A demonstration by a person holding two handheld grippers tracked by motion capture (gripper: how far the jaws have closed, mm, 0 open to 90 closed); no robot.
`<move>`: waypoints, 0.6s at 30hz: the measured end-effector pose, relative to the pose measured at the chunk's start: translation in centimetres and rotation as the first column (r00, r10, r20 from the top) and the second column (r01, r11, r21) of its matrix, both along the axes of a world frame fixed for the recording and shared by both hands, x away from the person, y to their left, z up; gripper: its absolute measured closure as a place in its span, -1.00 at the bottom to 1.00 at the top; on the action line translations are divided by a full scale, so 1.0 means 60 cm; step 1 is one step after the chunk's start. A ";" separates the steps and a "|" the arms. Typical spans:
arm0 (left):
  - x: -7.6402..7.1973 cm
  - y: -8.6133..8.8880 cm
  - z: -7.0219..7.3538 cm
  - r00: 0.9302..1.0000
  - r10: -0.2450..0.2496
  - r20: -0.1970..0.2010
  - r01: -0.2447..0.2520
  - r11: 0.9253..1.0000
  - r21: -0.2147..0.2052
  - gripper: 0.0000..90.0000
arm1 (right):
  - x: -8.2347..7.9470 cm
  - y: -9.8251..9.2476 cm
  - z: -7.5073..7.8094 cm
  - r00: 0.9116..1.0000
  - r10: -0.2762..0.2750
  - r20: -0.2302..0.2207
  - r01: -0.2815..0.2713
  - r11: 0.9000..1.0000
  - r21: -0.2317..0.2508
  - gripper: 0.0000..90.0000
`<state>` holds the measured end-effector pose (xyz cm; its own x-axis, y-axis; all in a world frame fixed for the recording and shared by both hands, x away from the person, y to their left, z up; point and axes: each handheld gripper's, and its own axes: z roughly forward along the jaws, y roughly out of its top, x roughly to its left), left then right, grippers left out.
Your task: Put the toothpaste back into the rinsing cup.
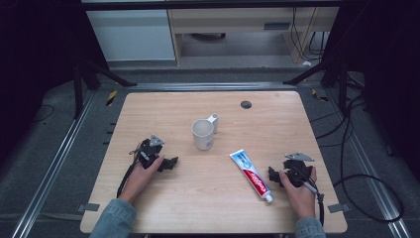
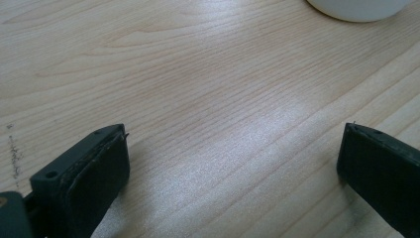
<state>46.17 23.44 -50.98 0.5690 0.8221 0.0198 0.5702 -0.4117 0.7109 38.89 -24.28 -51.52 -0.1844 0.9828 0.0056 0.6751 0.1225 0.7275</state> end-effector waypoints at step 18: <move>0.001 0.000 0.000 1.000 -0.004 0.000 0.004 1.000 0.000 -1.00 | 0.007 -0.001 0.076 0.996 0.090 -0.002 -0.089 0.990 -0.111 -0.71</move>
